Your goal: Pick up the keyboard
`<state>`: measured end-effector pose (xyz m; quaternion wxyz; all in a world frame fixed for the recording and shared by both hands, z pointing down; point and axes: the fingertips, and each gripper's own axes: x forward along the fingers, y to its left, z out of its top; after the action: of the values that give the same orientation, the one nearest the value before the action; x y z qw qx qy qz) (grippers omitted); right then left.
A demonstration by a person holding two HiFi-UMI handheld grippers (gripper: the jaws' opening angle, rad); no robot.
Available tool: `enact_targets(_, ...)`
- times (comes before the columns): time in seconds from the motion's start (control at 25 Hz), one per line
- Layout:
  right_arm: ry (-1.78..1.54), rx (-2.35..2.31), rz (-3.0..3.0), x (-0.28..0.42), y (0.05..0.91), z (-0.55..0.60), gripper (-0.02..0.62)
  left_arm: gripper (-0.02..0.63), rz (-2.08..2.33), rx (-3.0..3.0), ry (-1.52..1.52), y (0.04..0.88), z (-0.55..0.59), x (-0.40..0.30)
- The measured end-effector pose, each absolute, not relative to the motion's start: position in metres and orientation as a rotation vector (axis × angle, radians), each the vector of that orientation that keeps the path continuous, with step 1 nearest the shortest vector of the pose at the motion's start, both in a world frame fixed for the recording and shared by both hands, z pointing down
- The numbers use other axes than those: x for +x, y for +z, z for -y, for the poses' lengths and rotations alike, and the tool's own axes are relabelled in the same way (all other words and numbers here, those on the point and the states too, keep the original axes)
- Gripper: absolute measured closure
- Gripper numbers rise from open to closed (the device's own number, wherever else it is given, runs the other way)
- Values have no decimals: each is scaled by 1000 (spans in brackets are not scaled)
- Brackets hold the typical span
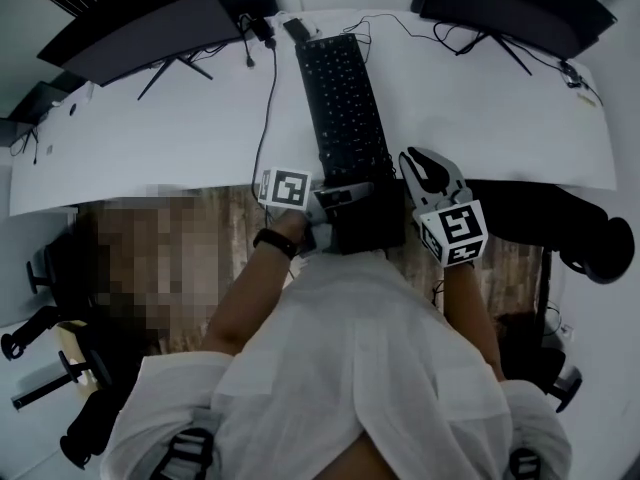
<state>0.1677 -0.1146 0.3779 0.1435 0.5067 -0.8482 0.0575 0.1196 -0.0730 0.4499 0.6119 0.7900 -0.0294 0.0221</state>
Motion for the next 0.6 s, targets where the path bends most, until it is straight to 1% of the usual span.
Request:
enact_targets(0.12,176,1579,2436,187,366,106,558,514,27,1790,24,430,67,132)
enact_targets(0.28,182,1706,2424,204,351,103,591,514,23,1806,72,429,68,133)
enact_targets(0.6,141,1768,2393,206,343,104,594,515,-18,1793,128,426,69,134)
